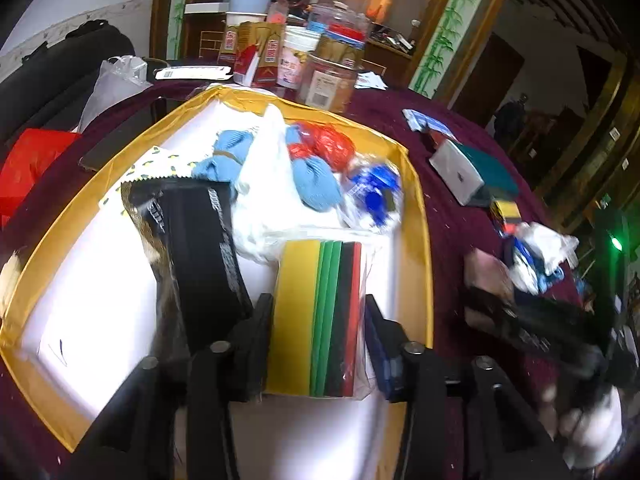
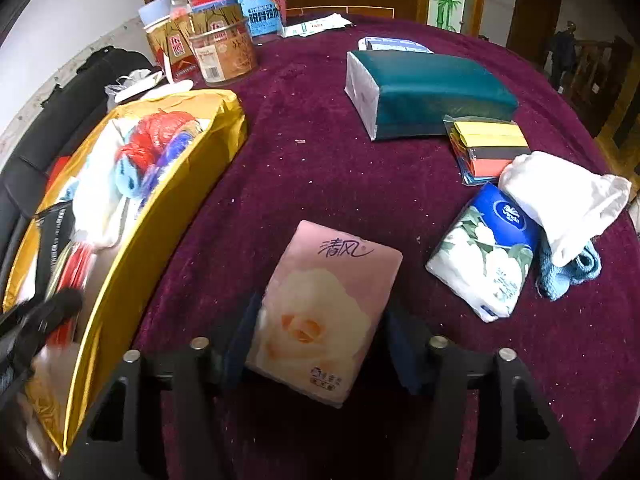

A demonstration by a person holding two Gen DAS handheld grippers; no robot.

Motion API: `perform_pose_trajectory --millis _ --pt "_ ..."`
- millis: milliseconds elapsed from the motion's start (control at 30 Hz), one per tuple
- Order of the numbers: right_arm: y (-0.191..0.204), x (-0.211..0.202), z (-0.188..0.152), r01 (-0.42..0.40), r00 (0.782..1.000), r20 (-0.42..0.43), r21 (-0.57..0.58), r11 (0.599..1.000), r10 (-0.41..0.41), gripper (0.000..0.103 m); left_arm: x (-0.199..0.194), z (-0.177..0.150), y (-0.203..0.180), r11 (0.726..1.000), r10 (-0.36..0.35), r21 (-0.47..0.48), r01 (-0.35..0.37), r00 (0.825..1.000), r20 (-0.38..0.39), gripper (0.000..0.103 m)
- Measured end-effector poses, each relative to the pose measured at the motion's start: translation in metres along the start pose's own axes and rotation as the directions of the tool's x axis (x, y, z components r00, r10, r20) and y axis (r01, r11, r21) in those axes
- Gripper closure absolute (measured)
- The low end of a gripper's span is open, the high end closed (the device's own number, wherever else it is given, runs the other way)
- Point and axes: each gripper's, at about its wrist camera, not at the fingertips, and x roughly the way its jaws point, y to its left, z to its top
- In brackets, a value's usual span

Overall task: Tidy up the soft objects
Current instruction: 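Drop the striped packet in the tray while right gripper carries the pink tissue pack there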

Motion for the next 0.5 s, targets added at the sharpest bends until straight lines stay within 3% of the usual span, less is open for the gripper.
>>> perform_pose_trajectory --millis 67,100,267,400,500 --pt "-0.003 -0.004 -0.001 -0.020 1.000 0.003 0.001 1.000 0.020 0.048 -0.007 0.000 0.009 0.998 -0.041 -0.044 0.042 0.999 0.009 0.052" --pt "-0.004 -0.007 0.000 -0.034 0.999 0.012 0.005 0.999 0.034 0.048 -0.013 0.000 0.012 0.996 -0.062 -0.056 0.063 0.998 0.024 0.047" --pt "-0.002 -0.049 0.008 -0.122 0.985 0.121 0.006 0.993 0.120 0.048 -0.057 -0.009 0.031 0.984 -0.117 -0.121 0.133 0.984 0.132 0.036" --pt "0.031 -0.071 0.024 -0.230 0.962 0.132 -0.066 0.971 0.237 0.047 -0.090 -0.027 0.050 0.968 -0.135 -0.181 0.175 0.967 0.214 0.029" --pt "0.065 -0.067 0.031 -0.249 0.959 0.102 -0.139 0.959 0.264 0.047 -0.100 -0.033 0.062 0.957 -0.141 -0.218 0.192 0.963 0.229 0.028"
